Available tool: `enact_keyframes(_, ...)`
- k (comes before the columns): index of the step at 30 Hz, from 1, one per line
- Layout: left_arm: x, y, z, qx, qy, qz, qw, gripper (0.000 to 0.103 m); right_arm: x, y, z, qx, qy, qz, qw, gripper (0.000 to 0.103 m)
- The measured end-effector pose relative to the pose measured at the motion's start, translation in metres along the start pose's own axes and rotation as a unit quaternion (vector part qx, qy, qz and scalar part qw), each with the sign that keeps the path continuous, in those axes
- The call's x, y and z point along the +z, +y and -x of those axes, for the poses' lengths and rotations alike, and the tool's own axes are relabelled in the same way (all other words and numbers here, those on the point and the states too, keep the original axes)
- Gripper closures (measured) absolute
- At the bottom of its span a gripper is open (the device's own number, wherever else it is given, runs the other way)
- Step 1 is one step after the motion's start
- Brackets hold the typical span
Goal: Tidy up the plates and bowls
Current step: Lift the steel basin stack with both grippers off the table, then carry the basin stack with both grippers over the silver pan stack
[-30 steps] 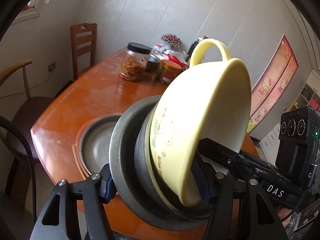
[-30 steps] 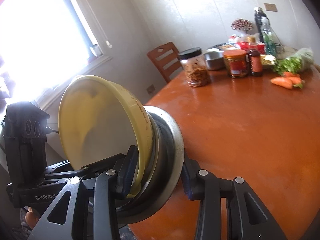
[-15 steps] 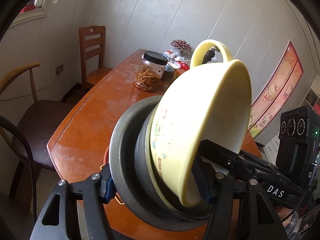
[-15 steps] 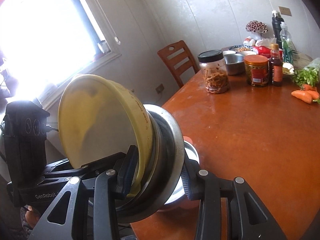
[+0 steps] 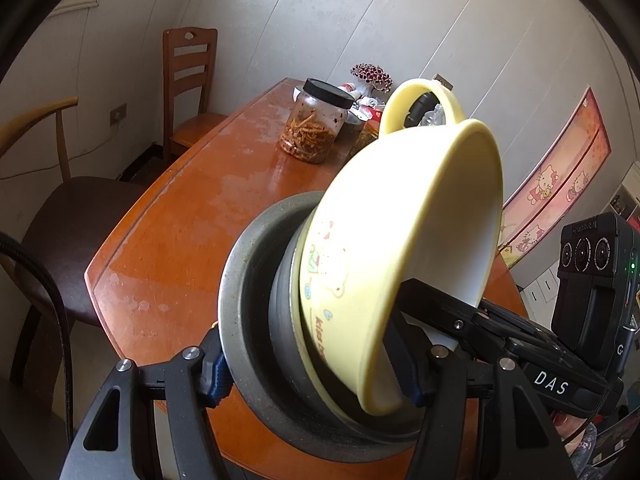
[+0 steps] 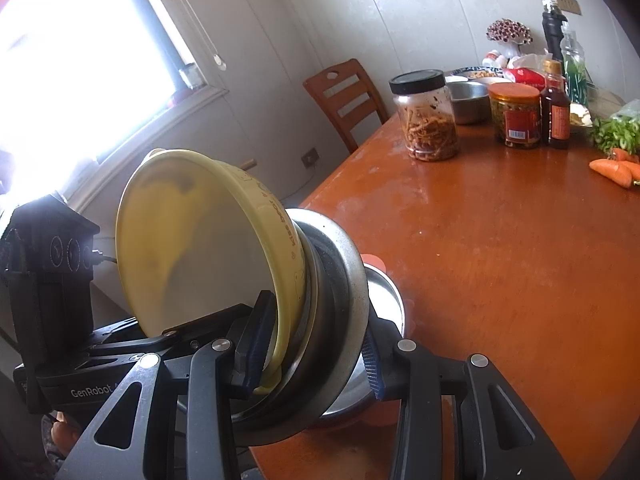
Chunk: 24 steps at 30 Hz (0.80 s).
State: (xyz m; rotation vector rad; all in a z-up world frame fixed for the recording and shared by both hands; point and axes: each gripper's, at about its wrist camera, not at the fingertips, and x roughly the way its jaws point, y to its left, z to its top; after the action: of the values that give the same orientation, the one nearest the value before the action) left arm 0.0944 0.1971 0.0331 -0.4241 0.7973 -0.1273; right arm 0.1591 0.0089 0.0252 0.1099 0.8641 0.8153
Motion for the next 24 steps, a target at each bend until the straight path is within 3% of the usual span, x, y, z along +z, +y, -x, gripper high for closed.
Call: enact_keyframes(24,-0.007,0.007,-0.027,-0.006,0.023,0.006,0.9997,0.040,-0.011,-0.009,-0.013,-0.014,0.018,-0.016,1.000,0.061)
